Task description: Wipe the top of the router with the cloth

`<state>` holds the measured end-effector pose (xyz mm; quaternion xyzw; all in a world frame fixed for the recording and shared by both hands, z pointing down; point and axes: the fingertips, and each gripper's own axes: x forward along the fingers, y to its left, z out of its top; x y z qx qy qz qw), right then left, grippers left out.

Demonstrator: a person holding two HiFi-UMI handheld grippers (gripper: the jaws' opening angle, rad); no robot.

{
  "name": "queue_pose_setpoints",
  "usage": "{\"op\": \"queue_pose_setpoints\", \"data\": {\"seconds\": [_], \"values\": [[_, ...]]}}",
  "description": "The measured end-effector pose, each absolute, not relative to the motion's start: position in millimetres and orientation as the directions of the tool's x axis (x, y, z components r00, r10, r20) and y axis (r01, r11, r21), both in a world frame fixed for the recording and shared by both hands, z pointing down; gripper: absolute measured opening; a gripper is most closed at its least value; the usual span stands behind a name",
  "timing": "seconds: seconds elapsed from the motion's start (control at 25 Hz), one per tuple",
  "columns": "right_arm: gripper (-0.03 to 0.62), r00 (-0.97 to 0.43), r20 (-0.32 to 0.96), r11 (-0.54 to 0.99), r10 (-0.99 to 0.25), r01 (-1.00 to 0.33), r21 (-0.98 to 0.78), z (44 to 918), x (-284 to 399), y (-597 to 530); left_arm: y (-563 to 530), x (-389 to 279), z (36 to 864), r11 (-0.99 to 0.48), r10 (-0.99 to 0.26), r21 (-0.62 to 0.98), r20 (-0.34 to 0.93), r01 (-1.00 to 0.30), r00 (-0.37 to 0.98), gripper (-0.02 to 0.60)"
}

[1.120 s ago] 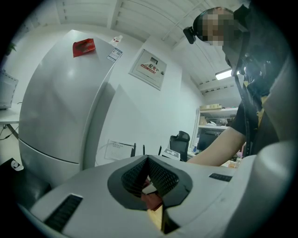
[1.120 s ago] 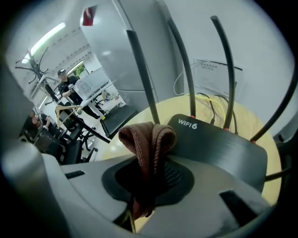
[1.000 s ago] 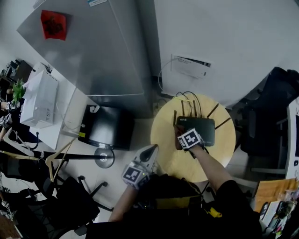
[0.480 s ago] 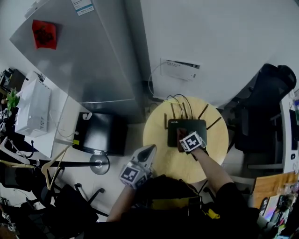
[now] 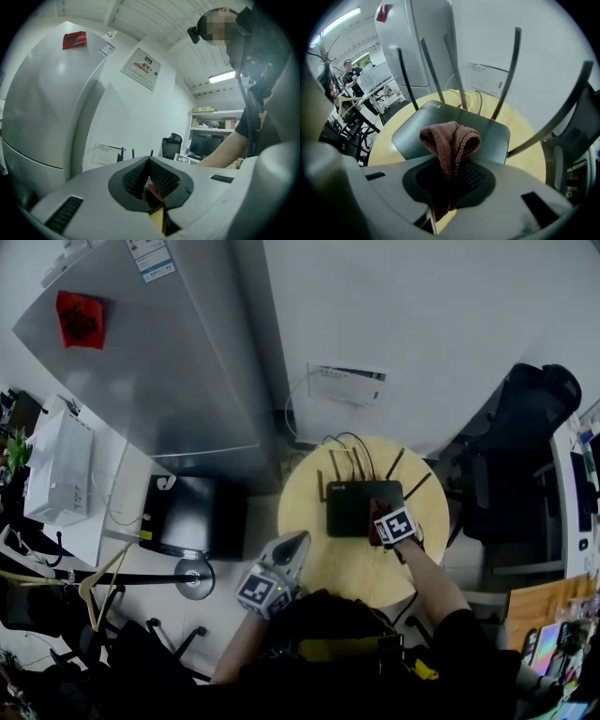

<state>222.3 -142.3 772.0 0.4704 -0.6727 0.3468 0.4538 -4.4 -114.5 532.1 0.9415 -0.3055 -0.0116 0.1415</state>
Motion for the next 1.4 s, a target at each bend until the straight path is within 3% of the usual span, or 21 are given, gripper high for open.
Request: {"op": "queue_pose_setpoints", "data": {"seconds": [0.52,1.4], "values": [[0.063,-0.079,0.936,0.168,-0.343,-0.986,-0.022,772.9,281.5,-120.2,-117.6,13.1,534.8,-0.811,-0.527,0.255,0.074,-0.527,0.847,-0.003],[0.062,-0.043,0.94,0.114,-0.338,-0.993,-0.005,762.5,321.8,-101.7,-113.7,17.2,537.5,-0.813,-0.518,0.253,0.094,-0.524,0.85,-0.003]]}}
